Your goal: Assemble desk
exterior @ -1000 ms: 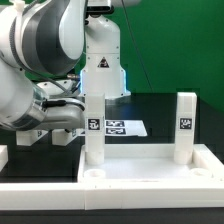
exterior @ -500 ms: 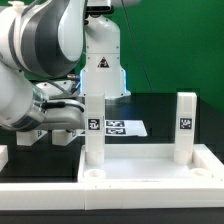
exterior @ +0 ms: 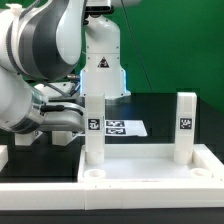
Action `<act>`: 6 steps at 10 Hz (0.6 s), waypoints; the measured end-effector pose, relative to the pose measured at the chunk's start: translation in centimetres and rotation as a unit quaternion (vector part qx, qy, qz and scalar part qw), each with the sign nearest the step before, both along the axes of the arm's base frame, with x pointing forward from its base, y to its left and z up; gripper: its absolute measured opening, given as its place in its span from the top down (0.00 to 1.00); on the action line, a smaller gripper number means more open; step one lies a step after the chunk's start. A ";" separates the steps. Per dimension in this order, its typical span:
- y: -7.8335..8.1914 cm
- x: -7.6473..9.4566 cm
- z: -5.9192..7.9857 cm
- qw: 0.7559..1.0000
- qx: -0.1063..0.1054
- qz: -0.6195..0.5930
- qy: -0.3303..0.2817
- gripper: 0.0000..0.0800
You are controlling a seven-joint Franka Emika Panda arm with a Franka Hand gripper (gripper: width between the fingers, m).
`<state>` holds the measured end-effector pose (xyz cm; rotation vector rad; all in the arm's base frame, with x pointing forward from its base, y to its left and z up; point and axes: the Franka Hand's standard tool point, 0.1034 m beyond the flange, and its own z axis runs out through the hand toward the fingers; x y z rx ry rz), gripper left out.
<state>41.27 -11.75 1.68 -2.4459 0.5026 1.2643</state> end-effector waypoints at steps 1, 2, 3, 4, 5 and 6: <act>0.0 0.0 0.0 1.000 0.000 0.000 0.000 0.19; 0.0 0.0 0.0 1.000 0.000 0.000 0.000 0.19; 0.0 0.0 0.0 1.000 0.000 0.000 0.000 0.19; 0.0 0.0 0.0 1.000 0.000 0.000 0.000 0.30; 0.0 0.0 0.0 1.000 0.000 0.000 0.000 0.48; 0.0 0.0 0.0 1.000 0.000 0.000 0.000 0.48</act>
Offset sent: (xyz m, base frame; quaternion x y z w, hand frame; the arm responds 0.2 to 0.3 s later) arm 0.0000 0.0000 0.0000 0.0000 0.0000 0.0000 1.0000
